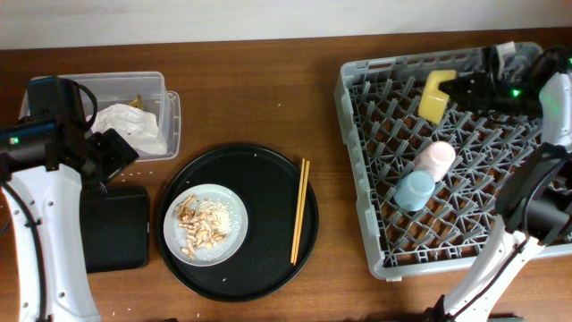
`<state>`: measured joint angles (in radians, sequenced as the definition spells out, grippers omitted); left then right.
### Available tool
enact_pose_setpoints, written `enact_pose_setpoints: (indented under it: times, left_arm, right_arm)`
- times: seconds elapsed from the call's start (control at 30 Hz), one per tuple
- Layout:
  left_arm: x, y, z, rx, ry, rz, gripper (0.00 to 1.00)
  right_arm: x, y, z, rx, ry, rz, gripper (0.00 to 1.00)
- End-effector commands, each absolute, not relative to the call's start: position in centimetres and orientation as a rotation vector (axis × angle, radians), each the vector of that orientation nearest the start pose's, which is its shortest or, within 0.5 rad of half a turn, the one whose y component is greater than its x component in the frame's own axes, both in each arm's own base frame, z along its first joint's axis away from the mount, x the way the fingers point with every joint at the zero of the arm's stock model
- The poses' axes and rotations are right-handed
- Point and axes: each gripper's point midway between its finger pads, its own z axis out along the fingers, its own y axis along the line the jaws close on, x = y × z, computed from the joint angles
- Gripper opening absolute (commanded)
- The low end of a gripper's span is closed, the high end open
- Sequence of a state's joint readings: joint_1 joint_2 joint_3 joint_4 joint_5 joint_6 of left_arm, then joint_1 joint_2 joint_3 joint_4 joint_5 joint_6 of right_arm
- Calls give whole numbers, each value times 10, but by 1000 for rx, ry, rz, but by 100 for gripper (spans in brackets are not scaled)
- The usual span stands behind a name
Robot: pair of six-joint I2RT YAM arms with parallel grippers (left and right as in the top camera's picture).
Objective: Sort waste into correct bins and load items into the dishwasher rack
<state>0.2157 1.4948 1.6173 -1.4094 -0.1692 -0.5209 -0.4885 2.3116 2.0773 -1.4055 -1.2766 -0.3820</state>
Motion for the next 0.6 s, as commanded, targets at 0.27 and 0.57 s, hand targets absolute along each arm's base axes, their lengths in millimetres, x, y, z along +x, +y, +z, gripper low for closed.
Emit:
enact_pose_setpoints:
  times: [0.27,0.57]
  left_arm:
    - [289,96,235,-1070,2608,186,99]
    - [289,96,235,-1070,2608,186,99]
  right_arm:
    - [450,-83,156,318,2393,1433,21]
    - [421,-137,191,643,2572,1048,29]
